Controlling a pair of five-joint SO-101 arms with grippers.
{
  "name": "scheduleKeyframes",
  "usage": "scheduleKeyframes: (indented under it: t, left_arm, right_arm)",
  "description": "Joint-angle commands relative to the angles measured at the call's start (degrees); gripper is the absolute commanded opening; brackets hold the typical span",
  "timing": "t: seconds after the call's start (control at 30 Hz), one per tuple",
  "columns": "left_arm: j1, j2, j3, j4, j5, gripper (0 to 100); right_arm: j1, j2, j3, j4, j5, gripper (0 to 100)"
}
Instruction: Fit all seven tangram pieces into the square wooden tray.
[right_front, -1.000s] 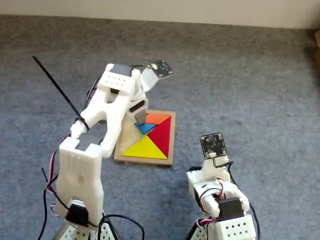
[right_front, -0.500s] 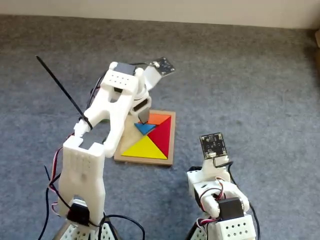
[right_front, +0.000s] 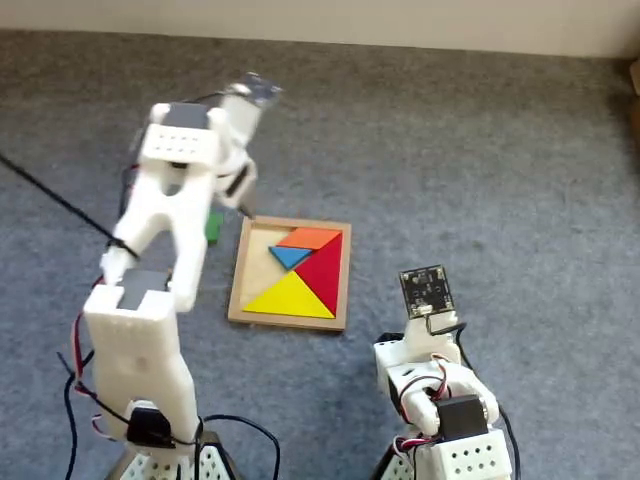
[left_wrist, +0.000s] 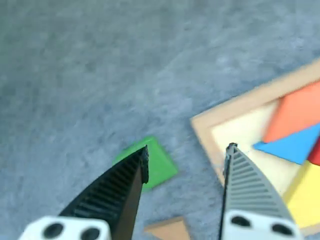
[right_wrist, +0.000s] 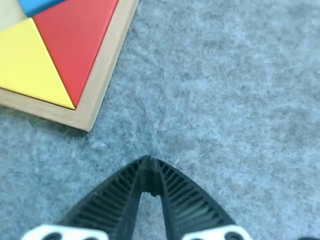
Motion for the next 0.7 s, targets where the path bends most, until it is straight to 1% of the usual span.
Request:
scheduleKeyframes:
  t: [0.0, 0.1, 0.17, 0.3, 0.4, 0.53, 0.67]
  left_arm:
    - [-4.35, -3.74, -2.51, 0.18, 4.48, 26]
    - [-7.34, -3.65, -1.8, 0.44, 8.0, 33]
    - [-8.48, -3.65, -0.04, 0.0, 8.79, 35]
    - [-8.84, -2.51, 3.38, -0.09, 8.88, 34]
    - [-8.84, 1.27, 3.3, -0.44, 8.97, 34]
    - [-9.01, 6.29, 3.3, -3.78, 8.97, 34]
    - [-8.57, 8.66, 3.3, -3.78, 8.88, 32]
  right_arm:
    - [-0.13, -0.92, 8.48, 0.4, -0.62, 0.6]
    - [-0.13, -0.92, 8.48, 0.4, -0.62, 0.6]
    - [-0.13, -0.92, 8.48, 0.4, -0.62, 0.6]
    - [-0.13, -0.92, 8.48, 0.4, -0.62, 0.6]
    - [-0.13, -0.92, 8.48, 0.4, -0.62, 0.6]
    - [-0.13, -0.92, 8.48, 0.4, -0.62, 0.6]
    - [-0.13, -0.92, 8.48, 0.4, -0.62, 0.6]
